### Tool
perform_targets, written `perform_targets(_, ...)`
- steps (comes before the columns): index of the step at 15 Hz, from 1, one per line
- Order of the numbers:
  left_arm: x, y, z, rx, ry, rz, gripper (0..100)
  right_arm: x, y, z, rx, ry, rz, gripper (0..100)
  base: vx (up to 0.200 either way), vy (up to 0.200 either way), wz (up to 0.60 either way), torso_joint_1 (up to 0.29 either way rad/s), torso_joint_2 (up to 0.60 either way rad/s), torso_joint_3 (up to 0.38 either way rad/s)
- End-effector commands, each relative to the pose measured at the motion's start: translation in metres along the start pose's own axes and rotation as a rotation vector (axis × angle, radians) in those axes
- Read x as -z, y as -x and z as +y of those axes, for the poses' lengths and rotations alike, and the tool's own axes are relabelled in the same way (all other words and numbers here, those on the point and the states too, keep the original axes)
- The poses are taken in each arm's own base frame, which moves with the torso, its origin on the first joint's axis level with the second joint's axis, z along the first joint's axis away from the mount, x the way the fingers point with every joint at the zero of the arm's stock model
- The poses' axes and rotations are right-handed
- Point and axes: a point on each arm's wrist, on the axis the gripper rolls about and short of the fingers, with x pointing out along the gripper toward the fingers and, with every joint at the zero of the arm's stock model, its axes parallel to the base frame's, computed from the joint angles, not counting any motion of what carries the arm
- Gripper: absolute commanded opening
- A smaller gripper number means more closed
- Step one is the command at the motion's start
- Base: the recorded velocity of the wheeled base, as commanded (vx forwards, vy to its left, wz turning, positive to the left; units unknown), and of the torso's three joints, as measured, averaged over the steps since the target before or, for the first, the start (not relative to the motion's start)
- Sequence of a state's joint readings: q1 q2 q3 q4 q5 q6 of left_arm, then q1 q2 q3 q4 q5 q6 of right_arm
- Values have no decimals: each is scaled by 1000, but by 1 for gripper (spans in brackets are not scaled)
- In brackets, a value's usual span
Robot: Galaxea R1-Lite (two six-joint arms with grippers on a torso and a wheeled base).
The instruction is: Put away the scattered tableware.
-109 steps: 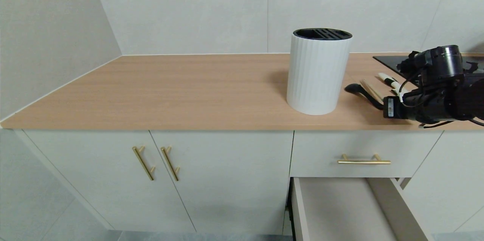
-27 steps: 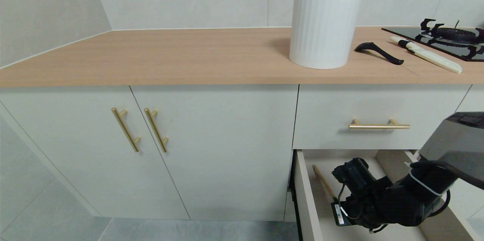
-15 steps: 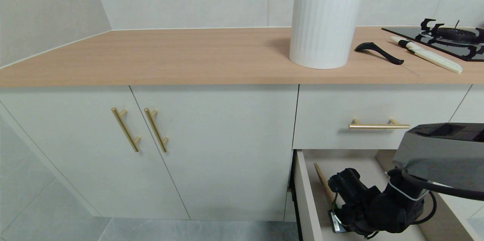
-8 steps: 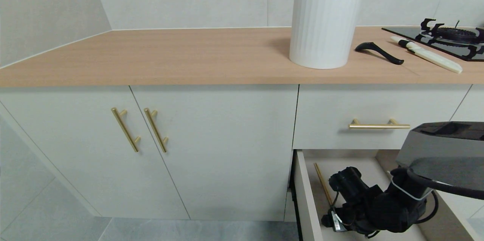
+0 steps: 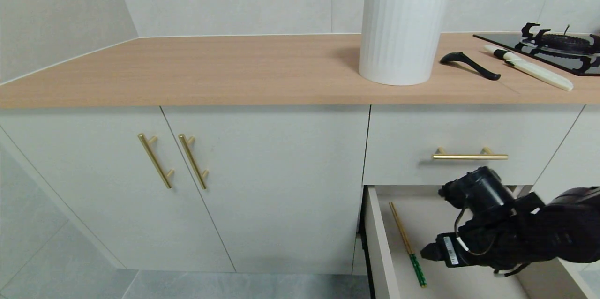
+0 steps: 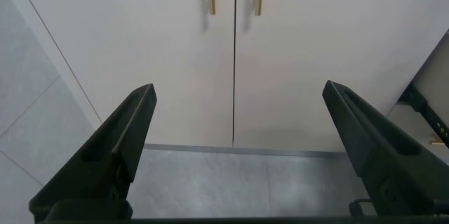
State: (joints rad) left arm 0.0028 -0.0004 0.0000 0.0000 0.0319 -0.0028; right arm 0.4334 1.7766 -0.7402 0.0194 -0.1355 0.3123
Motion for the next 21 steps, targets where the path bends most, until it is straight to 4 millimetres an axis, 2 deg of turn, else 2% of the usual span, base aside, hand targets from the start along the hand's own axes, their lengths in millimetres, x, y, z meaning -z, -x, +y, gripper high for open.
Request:
perform_targets(1, 0, 0, 0, -1, 2, 0, 100, -21, 102, -30, -56, -77, -188, 100, 0, 0, 0, 0, 0, 0)
perform_targets(2, 0, 0, 0, -1, 0, 0, 100, -18, 129, -47, -93, -56, -243, 100, 0, 0, 0, 0, 0, 0)
perform_targets(4, 0, 0, 0, -1, 0, 0, 100, -13, 145, -70, -68, -11, -304, 100, 0, 0, 0, 0, 0, 0)
perform_targets(6, 0, 0, 0, -1, 0, 0, 100, -16, 147, -76, -48, -31, -325, 100, 0, 0, 0, 0, 0, 0)
perform_targets(11, 0, 0, 0, -1, 0, 0, 100, -14, 146, -77, -43, -27, -336, 100, 0, 0, 0, 7, -40, -33)
perform_targets(15, 0, 0, 0, -1, 2, 0, 100, -14, 146, -77, -41, -26, -335, 100, 0, 0, 0, 100, -264, -293)
perform_targets(21, 0, 0, 0, -1, 0, 0, 100, -12, 143, -76, -41, -17, -322, 100, 0, 0, 0, 147, -522, -304)
